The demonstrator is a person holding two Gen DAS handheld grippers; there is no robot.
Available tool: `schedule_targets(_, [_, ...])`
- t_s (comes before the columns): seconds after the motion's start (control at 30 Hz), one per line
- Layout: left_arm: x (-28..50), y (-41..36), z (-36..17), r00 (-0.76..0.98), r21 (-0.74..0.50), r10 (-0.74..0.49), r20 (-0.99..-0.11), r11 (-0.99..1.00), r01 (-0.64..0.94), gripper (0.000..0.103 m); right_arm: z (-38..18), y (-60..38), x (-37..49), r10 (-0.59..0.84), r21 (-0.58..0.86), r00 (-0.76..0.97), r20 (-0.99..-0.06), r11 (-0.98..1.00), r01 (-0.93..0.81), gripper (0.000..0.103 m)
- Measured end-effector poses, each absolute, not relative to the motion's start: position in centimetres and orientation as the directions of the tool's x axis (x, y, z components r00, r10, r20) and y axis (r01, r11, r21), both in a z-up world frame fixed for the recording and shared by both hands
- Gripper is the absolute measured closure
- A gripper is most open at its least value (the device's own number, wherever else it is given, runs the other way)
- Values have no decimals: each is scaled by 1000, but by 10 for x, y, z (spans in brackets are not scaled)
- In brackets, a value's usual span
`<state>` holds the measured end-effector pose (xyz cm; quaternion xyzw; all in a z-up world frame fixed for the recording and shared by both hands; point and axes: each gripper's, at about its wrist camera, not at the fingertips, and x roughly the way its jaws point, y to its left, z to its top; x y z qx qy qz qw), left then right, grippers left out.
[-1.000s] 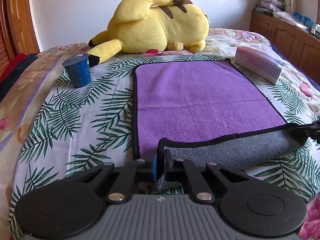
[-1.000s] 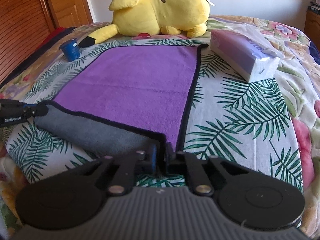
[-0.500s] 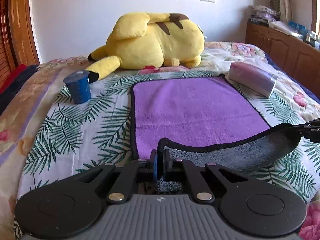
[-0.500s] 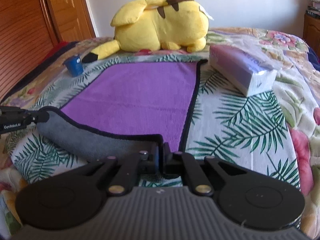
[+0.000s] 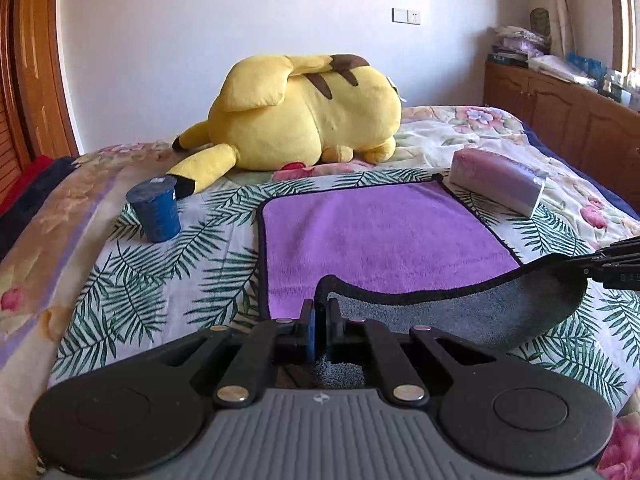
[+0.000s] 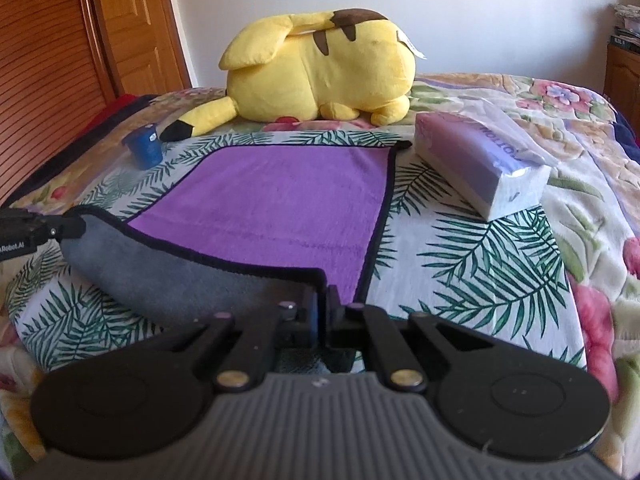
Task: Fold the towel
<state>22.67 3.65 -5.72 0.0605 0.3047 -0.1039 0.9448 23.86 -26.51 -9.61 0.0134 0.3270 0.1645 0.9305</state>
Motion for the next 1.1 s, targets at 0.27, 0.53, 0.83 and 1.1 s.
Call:
schedule_targets(0.27, [245, 32, -52, 793, 62, -172, -584, 965, 255, 98, -99, -261, 247, 329, 118, 727, -603, 938, -327, 99])
schedule_targets(0.53, [254, 33, -47, 805, 88, -164, -570, 962, 258, 98, -103, -259, 255, 332, 101, 734, -593, 935, -341, 99])
schedule_targets(0.83, [267, 30, -47, 812, 131, -139, -566, 958, 256, 98, -93, -263, 263, 333, 87, 763, -554, 935, -345, 99])
schedule_targets(1.1, [282, 31, -48, 817, 140, -138, -561, 956, 257, 98, -85, -265, 276, 332, 78, 778, -533, 935, -345, 99])
